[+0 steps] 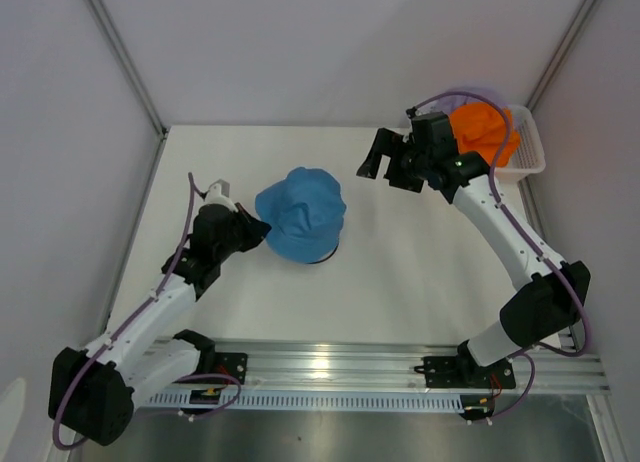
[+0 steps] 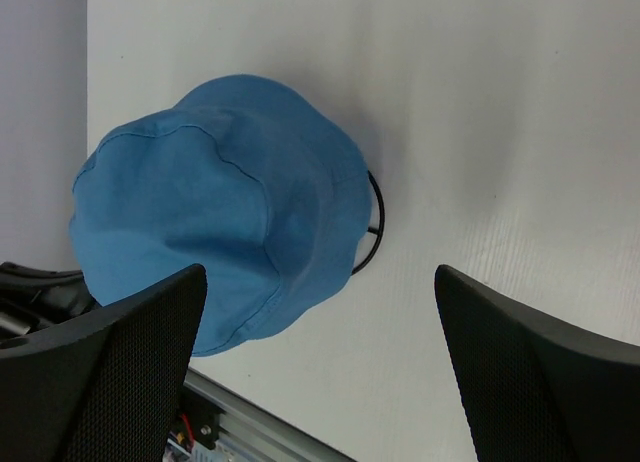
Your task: Stack the hats
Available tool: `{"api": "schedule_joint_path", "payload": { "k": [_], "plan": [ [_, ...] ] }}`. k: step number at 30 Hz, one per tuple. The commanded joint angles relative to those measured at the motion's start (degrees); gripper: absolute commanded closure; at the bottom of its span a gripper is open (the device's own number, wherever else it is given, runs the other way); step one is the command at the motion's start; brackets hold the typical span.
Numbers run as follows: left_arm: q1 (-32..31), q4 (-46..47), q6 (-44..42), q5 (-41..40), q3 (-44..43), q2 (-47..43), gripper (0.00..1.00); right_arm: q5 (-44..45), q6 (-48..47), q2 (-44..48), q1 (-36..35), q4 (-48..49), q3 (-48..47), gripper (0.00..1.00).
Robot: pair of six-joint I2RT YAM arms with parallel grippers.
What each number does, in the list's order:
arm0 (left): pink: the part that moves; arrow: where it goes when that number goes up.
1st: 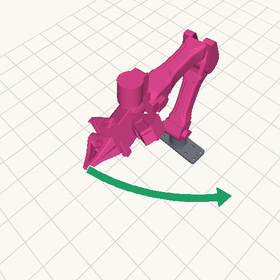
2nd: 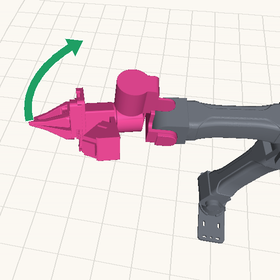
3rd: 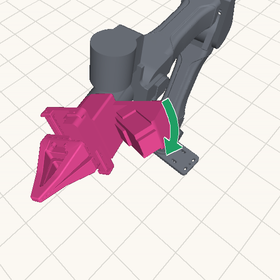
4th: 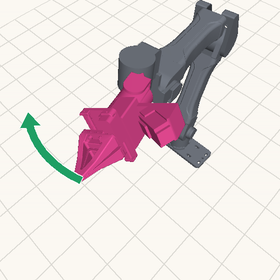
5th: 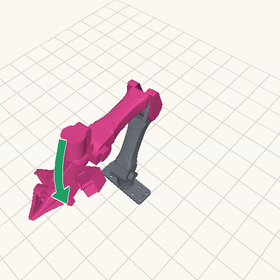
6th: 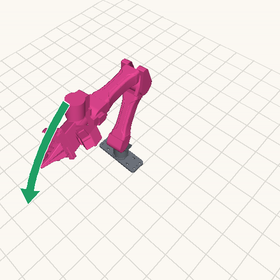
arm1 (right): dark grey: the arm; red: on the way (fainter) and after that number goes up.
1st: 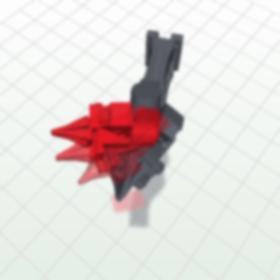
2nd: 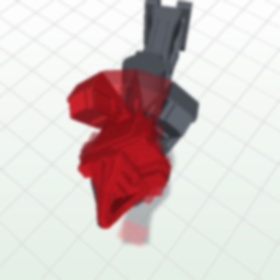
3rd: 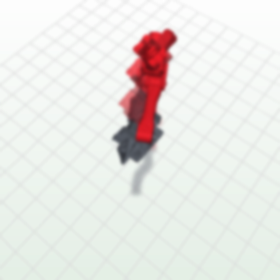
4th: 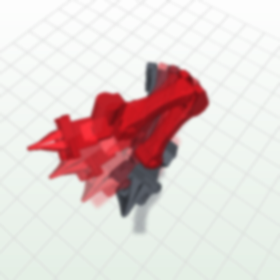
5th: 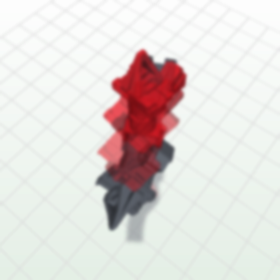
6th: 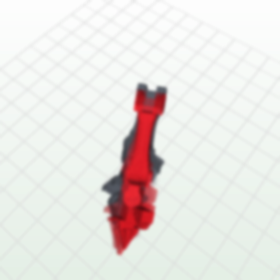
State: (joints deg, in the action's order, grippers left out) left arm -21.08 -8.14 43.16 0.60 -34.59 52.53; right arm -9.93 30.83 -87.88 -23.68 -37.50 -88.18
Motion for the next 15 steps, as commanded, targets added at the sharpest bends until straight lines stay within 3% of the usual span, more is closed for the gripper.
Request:
{"api": "schedule_joint_path", "payload": {
  "k": [1,7,13,15],
  "plan": [
    [0.34,2.16,0.96,-0.34,0.49,5.99,0.99,0.61,-0.86,0.16,-0.58,1.20,-0.59,0.00],
    [0.34,6.90,6.50,-2.01,4.53,12.06,0.99,6.32,-1.82,1.74,-0.49,0.23,-0.24,0.00],
    [0.34,6.82,5.01,-1.74,2.51,12.87,0.99,7.73,-2.97,1.83,1.09,0.32,-0.41,0.00],
    [0.34,5.86,3.00,-2.01,1.98,11.28,0.89,7.74,-3.23,1.92,2.75,0.49,-0.41,0.00]
  ]
}}
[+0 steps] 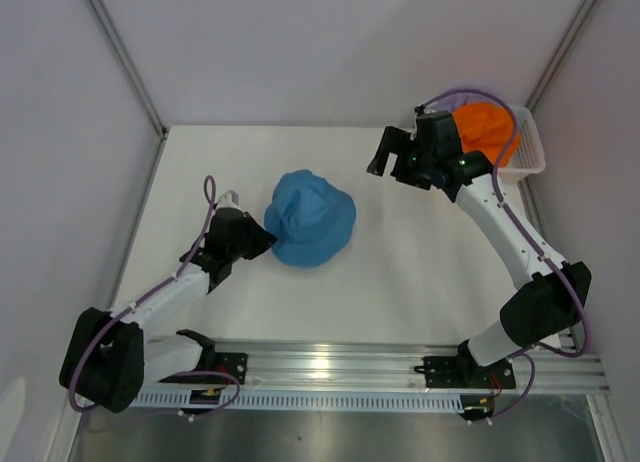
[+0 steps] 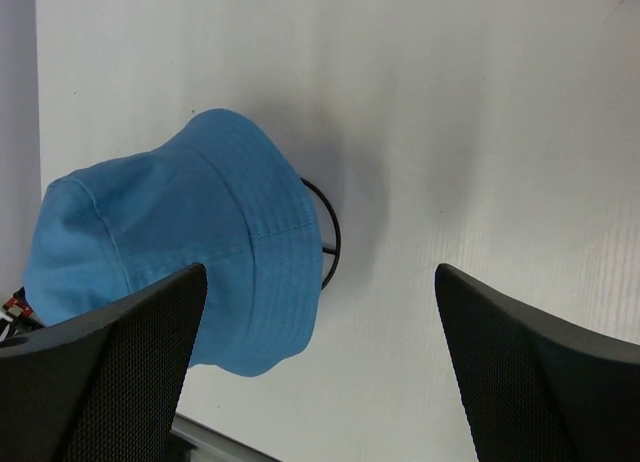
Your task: Stack the hats
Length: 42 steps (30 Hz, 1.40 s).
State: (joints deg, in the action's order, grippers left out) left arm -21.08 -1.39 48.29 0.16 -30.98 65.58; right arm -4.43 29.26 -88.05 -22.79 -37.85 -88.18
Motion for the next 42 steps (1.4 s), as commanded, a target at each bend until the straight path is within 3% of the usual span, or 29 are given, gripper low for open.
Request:
{"api": "schedule_joint_path", "payload": {
  "k": [1,2,4,5,7,12,16,22,25,29,34,37,38,39,42],
  "plan": [
    [0.34,-1.33,-2.85,-1.57,-2.58,-3.69,0.81,2.32,-1.83,2.09,2.56,0.84,-0.41,0.00],
    [0.34,-2.90,-3.46,-1.66,-2.85,-4.84,0.60,2.32,-2.27,2.18,3.44,0.93,-0.59,0.01],
    [0.34,-4.93,-6.18,-1.66,-5.38,-7.38,0.37,2.67,-2.97,2.27,6.86,1.28,-0.85,0.01],
    [0.34,-7.72,-7.06,-1.66,-6.45,-10.01,0.15,2.84,-4.19,2.27,8.18,1.63,-1.11,0.01],
    [0.34,-10.64,-10.66,-1.66,-10.05,-12.75,0.01,4.41,-5.52,1.92,12.82,1.98,-2.60,0.00],
    [0.43,-21.71,-20.40,-3.68,-25.07,-17.94,0.00,9.52,-9.65,-1.85,23.65,4.18,-8.31,0.00],
    [0.43,-28.48,-26.31,-1.84,-34.31,-15.84,0.01,7.25,-9.48,-9.74,31.56,8.31,-13.75,0.00],
    [0.43,-30.87,-28.78,-0.60,-39.33,-16.27,0.01,9.52,-12.91,-23.29,32.45,9.20,-25.62,0.00],
    [0.43,-30.34,-30.36,-0.95,-40.29,-17.06,0.00,10.14,-12.47,-31.55,32.54,7.70,-33.44,0.06],
    [0.43,-30.51,-32.12,-2.71,-42.31,-17.15,0.00,12.77,-12.29,-39.64,32.19,6.03,-41.88,0.22],
    [0.51,-29.55,-32.38,-4.56,-42.94,-17.50,0.01,18.22,-12.38,-40.18,31.31,4.36,-42.25,0.37],
    [0.43,-29.37,-32.12,-5.17,-42.58,-17.16,0.00,20.51,-12.56,-39.13,31.31,3.84,-41.46,0.69],
    [0.43,-29.46,-31.95,-5.09,-42.58,-17.07,0.01,20.60,-12.64,-38.78,31.31,3.66,-41.54,0.89],
    [0.43,-29.55,-31.86,-4.56,-42.58,-16.89,0.00,20.08,-12.91,-38.25,31.31,3.57,-41.63,0.97],
    [0.43,-29.81,-30.89,-4.73,-41.71,-17.15,0.01,16.30,-16.32,-34.57,29.91,3.92,-42.24,1.00]
  ]
}}
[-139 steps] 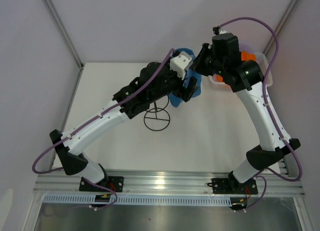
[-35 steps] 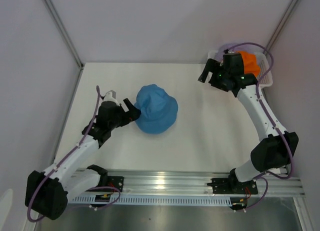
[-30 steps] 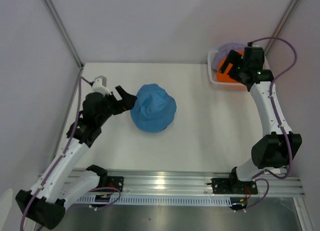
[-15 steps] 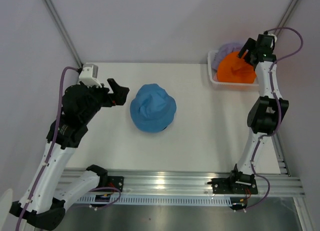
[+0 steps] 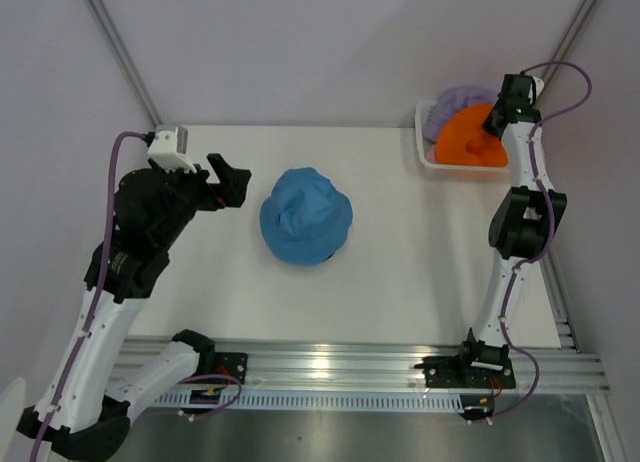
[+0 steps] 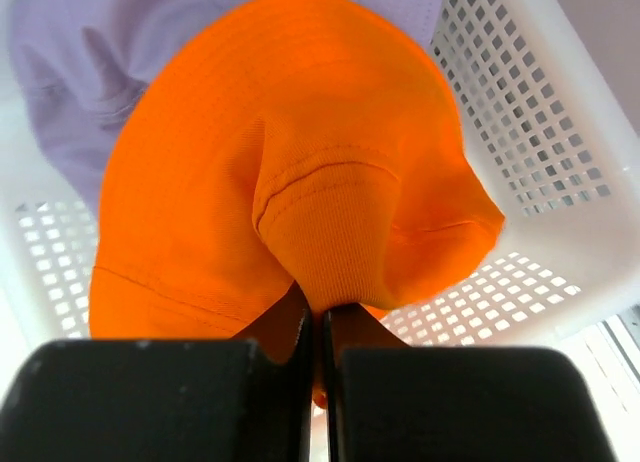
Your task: Stack the hats
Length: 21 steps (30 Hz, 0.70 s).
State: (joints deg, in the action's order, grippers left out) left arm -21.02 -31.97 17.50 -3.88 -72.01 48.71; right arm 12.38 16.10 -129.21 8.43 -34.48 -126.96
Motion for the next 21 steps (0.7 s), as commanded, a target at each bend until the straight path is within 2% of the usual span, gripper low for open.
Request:
{"api": "schedule_joint_path", "payload": {
  "k": [1,4,7,8,12,16,21],
  "plan": [
    [0.36,0.24,0.34,-1.30,-0.50,-0.28,0.00,-0.34,-4.40,8.78,-1.92,0.21,-4.60,1.00],
    [0.36,-2.65,2.54,-3.93,-1.38,0.86,0.00,0.63,-8.43,12.65,-4.82,-0.93,-6.72,1.00],
    [0.36,-4.50,4.65,-2.90,-2.43,1.56,0.01,-7.78,-9.86,18.36,-6.75,-2.60,-9.36,1.00],
    [0.36,-4.42,5.70,-2.45,-2.44,1.48,0.01,-13.29,-9.16,21.60,-7.28,-2.87,-9.97,1.00],
    [0.36,-4.33,8.08,-2.01,-2.17,-0.36,0.00,-24.94,-6.78,30.03,-12.98,-1.83,-6.48,1.00],
    [0.45,-5.21,9.13,-2.97,-2.35,-3.17,0.01,-29.51,-9.24,35.07,-25.87,-0.15,-2.60,1.00],
    [0.45,-7.93,8.87,-5.78,-2.52,-7.82,0.00,-31.54,-8.72,33.33,-36.45,-2.95,-4.61,1.00]
  ]
}}
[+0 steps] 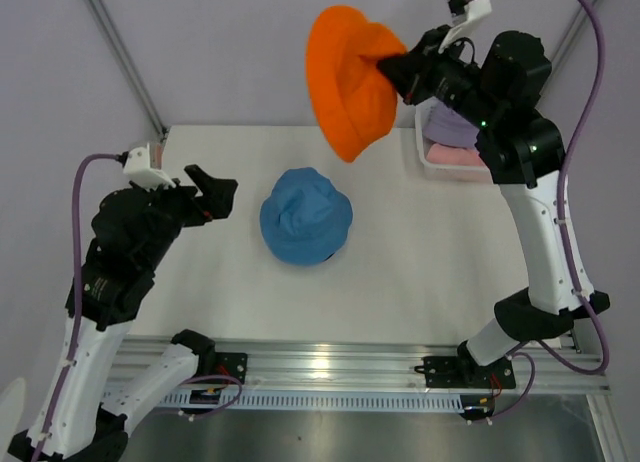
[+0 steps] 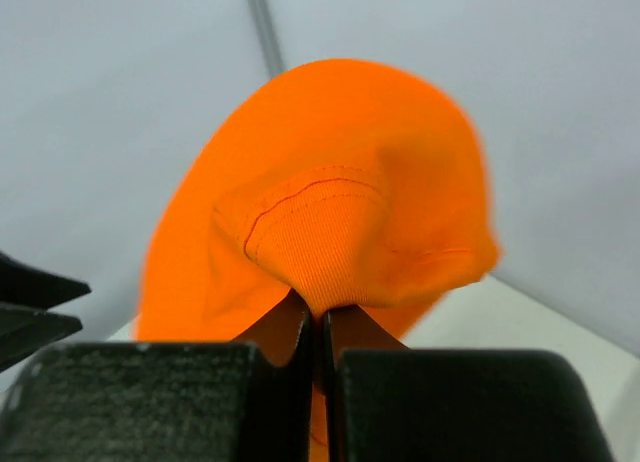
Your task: Stack the hats
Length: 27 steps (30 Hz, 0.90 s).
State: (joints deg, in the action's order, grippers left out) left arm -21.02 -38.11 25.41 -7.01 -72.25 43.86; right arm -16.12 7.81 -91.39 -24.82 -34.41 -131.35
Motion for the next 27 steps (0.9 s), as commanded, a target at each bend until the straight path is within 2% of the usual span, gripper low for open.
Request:
{"api": "schedule_joint_path", "payload": {
  "k": [1,4,9,14,19,24,27],
  "plan": [
    [0.45,-2.40,0.96,-3.10,-1.67,-3.77,0.01,-2.95,-0.69,-5.10,-4.70,-3.72,-0.83,1.00],
    [0.45,-4.07,0.70,-4.59,-1.05,-6.93,0.01,-0.59,-4.54,-7.30,-11.11,-7.49,-3.02,1.00],
    [0.45,-6.45,0.69,-4.77,-0.53,-11.07,0.00,11.27,-12.38,-10.38,-21.13,-12.60,-4.70,0.99],
    [0.45,-7.51,1.31,-3.28,0.61,-12.92,0.00,20.15,-16.33,-12.58,-24.57,-15.33,-5.85,1.00],
    [0.45,-7.25,1.75,-2.14,2.19,-11.95,0.01,23.22,-18.18,-13.28,-26.42,-16.47,-5.32,0.97],
    [0.45,-5.84,2.10,-0.03,3.69,-9.58,0.00,36.05,-24.49,-12.76,-31.07,-15.52,-1.02,0.97],
    [0.45,-4.79,2.45,1.55,5.09,-8.62,0.00,37.56,-25.83,-12.05,-31.87,-14.37,1.53,0.99]
  ]
}}
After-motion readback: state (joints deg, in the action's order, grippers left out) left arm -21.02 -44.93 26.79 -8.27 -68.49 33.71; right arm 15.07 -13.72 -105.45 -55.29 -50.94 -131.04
